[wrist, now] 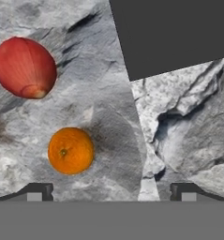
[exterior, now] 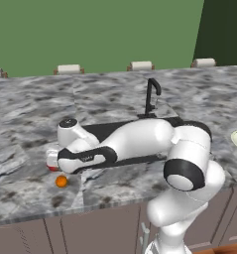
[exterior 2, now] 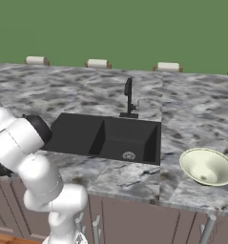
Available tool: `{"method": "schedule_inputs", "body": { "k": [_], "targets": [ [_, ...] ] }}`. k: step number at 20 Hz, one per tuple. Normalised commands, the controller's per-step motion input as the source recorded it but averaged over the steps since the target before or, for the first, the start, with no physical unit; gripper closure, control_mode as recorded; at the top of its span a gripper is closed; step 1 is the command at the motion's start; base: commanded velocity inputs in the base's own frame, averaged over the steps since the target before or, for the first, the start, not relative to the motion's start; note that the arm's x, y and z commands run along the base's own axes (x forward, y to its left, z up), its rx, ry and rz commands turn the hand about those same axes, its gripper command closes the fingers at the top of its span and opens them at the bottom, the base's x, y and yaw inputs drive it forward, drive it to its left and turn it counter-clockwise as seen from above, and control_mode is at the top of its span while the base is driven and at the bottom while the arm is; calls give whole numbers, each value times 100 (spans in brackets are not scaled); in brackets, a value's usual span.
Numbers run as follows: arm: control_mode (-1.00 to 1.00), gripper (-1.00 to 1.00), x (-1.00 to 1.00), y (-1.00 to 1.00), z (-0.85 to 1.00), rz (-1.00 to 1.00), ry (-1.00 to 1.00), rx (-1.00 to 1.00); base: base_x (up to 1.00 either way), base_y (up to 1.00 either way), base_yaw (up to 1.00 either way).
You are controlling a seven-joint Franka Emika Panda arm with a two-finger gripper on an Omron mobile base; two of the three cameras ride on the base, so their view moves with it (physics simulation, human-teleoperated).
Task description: Remove the onion and tangerine from the sink. Then move the bowl and cup from the counter to the sink for washing.
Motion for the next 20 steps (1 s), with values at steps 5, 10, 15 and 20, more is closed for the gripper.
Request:
{"method": "schedule_inputs", "body": {
  "k": [5,10,15,20],
  "targets": [
    [-100,-100,-10,-34,23,0,0,0,0,0,0],
    [-100,-100,-13,-36,26,0,0,0,0,0,0],
    [-100,-100,-11,-40,20,0,0,-4,0,0,0],
    [-100,-100,-10,-42,14,0,0,-6,0,0,0]
  ]
}}
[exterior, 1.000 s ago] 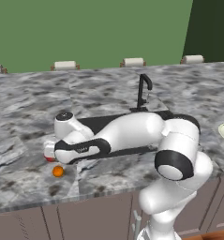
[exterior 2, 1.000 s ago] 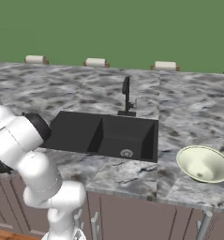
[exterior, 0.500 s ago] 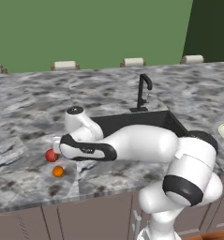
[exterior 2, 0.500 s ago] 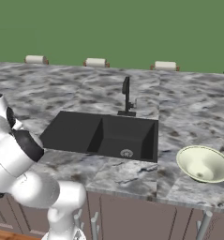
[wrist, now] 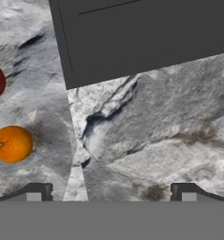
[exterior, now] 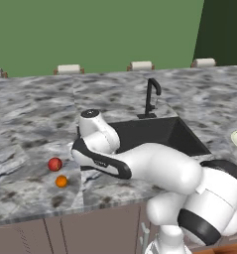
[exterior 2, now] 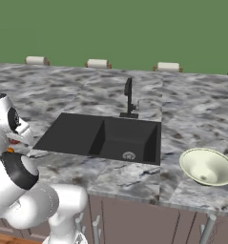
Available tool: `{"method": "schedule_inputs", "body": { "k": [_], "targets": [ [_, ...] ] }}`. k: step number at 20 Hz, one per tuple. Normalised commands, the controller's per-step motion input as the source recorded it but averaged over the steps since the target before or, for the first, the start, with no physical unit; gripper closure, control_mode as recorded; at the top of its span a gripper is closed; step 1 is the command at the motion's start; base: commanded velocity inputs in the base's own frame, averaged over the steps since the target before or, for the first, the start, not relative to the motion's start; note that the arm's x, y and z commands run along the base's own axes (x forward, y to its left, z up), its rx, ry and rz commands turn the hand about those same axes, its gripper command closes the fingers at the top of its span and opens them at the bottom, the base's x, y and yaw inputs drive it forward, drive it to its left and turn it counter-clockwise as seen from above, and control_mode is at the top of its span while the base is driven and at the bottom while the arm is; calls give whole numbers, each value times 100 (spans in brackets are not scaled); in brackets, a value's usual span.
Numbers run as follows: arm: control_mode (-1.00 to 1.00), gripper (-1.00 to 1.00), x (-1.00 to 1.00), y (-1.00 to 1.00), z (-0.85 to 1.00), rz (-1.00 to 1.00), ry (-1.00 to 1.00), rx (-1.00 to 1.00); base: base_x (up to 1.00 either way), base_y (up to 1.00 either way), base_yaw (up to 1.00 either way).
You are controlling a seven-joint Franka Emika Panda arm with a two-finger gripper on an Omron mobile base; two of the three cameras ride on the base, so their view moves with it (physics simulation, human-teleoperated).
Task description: Remove the onion and tangerine from the sink. Then move the bowl and cup from the counter to the sink for washing.
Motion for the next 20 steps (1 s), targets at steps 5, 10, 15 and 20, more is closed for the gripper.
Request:
{"method": "schedule_inputs", "body": {
  "k": [5,10,15,20],
  "targets": [
    [-100,-100,-8,-43,13,0,0,-8,0,0,0],
    [-100,-100,-11,-43,17,0,4,-8,0,0,0],
    [-100,-100,-13,-40,21,0,11,-5,0,0,0],
    [-100,-100,-15,-42,21,0,11,-1,0,0,0]
  ]
}}
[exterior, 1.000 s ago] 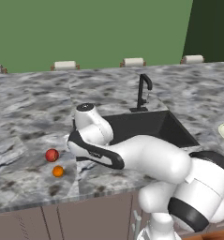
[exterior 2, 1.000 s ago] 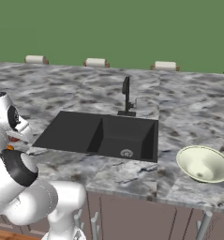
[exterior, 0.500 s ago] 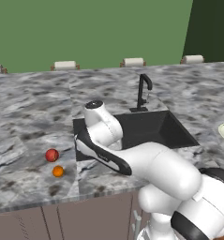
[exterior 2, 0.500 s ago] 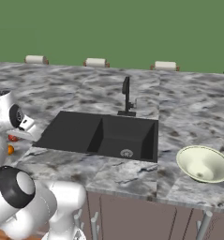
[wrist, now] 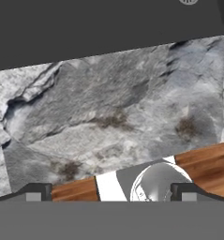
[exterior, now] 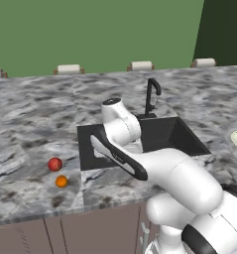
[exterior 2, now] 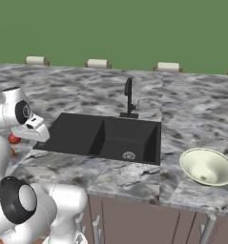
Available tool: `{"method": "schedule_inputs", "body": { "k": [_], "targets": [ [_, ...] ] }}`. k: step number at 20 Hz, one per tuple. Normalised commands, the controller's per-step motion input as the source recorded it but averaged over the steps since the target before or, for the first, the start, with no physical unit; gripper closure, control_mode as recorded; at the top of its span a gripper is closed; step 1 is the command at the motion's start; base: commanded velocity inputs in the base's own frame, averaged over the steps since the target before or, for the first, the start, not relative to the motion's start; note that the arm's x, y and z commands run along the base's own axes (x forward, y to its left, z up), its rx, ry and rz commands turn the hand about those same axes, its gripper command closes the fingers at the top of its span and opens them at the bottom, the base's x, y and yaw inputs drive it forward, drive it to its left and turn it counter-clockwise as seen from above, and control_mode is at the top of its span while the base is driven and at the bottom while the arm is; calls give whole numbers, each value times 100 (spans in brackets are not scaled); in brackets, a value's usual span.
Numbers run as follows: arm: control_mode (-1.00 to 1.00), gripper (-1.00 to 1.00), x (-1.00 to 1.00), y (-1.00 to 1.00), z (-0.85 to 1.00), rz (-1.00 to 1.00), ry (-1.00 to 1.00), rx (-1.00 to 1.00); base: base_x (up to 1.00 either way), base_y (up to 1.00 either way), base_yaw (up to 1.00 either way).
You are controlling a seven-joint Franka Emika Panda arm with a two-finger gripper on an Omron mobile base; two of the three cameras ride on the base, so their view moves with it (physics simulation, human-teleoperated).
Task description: Remove the onion and tangerine from the sink. Then move the bowl and cup from the counter to the sink for washing.
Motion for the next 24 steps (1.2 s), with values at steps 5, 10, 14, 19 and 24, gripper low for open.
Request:
{"method": "schedule_inputs", "body": {
  "k": [5,10,14,19,24],
  "targets": [
    [-100,-100,-15,-50,12,0,0,-1,0,0,0],
    [-100,-100,-12,-52,10,0,0,-3,0,0,0],
    [-100,-100,-13,-54,8,0,0,-1,0,0,0],
    [-100,-100,-6,-51,4,0,0,-4,0,0,0],
    [-100,-100,-4,-55,2,0,0,-4,0,0,0]
  ]
}}
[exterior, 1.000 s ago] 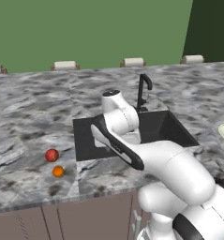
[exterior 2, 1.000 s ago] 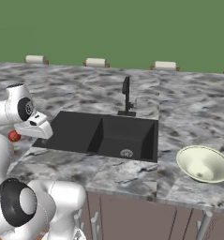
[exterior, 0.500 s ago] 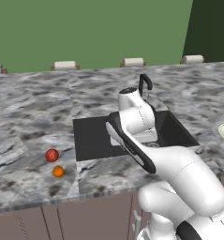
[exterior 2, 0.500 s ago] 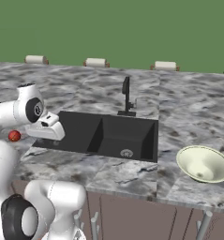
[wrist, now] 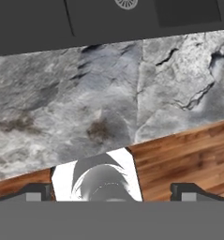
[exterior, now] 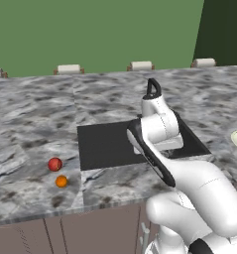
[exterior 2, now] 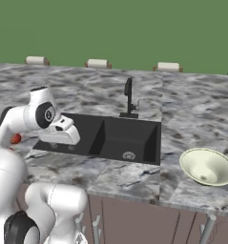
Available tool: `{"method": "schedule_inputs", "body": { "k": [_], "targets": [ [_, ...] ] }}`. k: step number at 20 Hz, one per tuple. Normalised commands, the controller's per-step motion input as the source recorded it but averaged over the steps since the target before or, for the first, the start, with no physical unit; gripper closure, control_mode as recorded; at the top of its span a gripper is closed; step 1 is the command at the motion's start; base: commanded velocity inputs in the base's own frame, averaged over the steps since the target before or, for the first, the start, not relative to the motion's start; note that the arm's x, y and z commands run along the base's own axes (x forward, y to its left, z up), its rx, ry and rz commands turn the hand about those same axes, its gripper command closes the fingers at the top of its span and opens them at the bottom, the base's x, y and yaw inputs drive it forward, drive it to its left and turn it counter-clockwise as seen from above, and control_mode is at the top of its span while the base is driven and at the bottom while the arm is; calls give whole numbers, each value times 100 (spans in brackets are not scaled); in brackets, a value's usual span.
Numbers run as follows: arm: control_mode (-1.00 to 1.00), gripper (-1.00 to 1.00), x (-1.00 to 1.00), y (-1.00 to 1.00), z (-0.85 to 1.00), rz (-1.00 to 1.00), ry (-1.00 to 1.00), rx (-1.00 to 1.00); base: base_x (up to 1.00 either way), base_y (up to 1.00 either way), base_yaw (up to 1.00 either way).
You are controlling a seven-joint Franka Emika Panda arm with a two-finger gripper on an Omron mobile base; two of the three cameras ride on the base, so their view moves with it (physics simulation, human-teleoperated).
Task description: Remove the onion and tangerine from the sink. Then move the bowl and cup from the counter to the sink for washing.
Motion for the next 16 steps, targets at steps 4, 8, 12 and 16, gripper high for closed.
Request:
{"method": "schedule_inputs", "body": {
  "k": [4,8,12,16],
  "targets": [
    [-100,-100,-2,-55,2,0,0,-5,0,0,0],
    [-100,-100,-2,-56,2,0,0,-4,0,0,0],
    [-100,-100,-2,-55,2,0,0,-3,0,0,0],
    [-100,-100,0,-51,4,0,0,-2,0,0,0]
  ]
}}
